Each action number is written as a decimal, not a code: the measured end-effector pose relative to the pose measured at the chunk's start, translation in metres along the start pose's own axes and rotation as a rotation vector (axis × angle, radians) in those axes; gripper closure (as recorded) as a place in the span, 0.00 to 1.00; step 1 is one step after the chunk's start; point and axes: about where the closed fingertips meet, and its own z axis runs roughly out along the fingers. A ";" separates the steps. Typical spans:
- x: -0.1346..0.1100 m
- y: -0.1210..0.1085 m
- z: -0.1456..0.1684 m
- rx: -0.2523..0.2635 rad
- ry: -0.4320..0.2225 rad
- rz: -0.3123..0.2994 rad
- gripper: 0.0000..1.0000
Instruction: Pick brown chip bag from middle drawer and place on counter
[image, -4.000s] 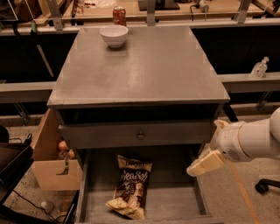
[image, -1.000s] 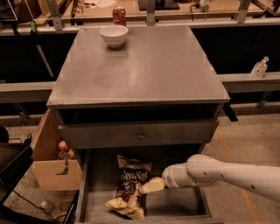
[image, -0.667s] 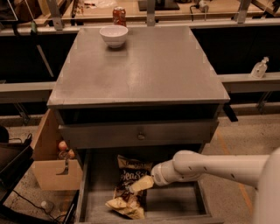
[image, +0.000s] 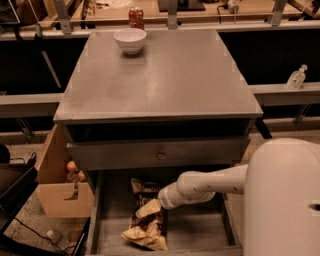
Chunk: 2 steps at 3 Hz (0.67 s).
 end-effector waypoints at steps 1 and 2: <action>0.003 0.002 0.032 0.034 0.030 -0.004 0.17; -0.003 0.006 0.036 0.035 0.029 -0.019 0.48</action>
Offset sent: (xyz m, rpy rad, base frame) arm 0.0014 0.0139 -0.0205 -0.0347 0.0019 -0.0033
